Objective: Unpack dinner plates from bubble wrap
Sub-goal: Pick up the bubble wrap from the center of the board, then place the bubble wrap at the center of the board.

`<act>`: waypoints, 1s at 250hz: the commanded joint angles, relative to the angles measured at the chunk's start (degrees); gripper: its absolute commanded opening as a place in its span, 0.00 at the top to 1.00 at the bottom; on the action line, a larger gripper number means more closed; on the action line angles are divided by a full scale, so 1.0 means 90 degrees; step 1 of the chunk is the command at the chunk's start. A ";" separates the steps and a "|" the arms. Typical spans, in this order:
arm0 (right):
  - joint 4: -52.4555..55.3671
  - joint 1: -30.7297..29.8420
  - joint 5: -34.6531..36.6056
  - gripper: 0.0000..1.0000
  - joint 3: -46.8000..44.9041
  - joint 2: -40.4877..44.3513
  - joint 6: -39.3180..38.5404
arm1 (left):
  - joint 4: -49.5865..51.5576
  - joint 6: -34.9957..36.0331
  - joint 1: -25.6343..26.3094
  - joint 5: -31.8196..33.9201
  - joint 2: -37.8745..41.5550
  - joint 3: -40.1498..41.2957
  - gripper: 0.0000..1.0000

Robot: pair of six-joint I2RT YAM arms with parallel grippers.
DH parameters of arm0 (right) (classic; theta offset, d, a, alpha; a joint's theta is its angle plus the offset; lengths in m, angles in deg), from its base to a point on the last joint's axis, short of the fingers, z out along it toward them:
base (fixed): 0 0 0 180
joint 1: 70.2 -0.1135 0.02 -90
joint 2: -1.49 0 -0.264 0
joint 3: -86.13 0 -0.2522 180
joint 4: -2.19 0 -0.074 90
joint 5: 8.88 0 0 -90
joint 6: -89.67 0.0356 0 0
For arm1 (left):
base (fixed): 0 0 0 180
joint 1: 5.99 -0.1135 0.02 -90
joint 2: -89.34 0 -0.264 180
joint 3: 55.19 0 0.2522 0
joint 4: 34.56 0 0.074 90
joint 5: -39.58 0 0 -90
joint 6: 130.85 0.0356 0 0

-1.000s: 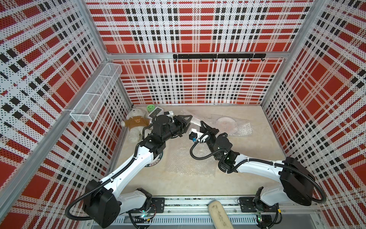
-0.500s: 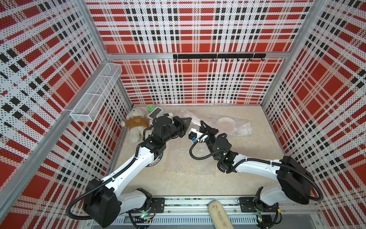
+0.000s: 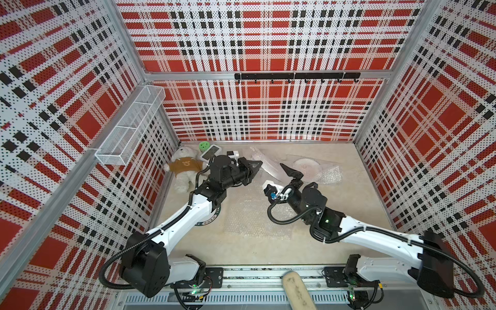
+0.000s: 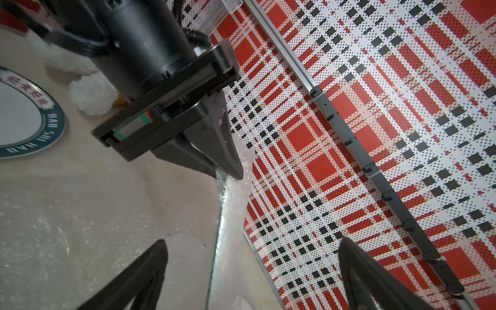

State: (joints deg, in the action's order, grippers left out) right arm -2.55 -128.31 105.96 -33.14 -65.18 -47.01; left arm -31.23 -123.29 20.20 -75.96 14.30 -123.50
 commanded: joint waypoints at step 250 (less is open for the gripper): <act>0.4606 0.2640 -0.1558 0.00 0.0754 0.0615 0.5985 | -0.4232 -0.0358 0.0537 -0.3684 -0.1571 0.1760 0.98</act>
State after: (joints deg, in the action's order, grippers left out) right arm 40.23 -104.55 93.74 -25.52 -58.69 5.30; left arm -57.13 -120.16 25.78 -105.81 2.52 -108.46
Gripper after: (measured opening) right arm 0.998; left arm 0.091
